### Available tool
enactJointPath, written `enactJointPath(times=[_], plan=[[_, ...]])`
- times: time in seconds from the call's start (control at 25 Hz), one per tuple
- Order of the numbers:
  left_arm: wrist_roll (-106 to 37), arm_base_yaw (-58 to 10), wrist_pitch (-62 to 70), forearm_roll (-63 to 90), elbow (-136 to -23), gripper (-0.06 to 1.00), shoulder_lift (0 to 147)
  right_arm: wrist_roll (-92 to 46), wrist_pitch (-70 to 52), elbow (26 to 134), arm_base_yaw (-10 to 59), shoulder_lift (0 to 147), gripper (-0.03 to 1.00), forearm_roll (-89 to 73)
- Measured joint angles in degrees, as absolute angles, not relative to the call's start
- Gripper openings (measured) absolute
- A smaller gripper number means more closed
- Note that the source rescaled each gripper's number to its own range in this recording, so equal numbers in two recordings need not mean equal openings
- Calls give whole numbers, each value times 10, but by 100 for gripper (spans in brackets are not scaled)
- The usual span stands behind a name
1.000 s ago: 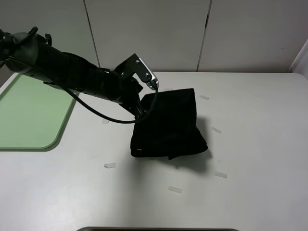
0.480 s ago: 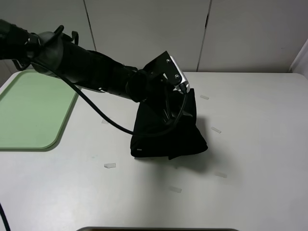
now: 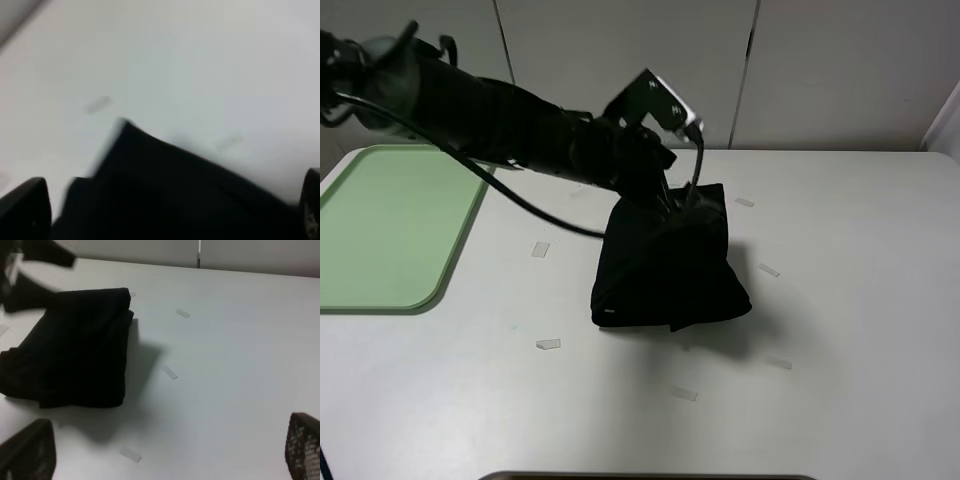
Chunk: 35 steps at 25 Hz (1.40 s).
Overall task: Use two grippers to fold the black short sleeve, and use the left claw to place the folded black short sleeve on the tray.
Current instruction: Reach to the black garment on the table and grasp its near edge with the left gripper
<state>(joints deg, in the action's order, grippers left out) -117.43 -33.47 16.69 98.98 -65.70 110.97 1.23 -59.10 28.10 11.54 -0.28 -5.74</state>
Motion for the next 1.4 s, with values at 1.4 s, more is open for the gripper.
enactJointPath(times=[1.4], plan=[[-903, -78, 428, 992, -472, 100, 1187, 12, -591, 281, 115, -3, 100, -57]])
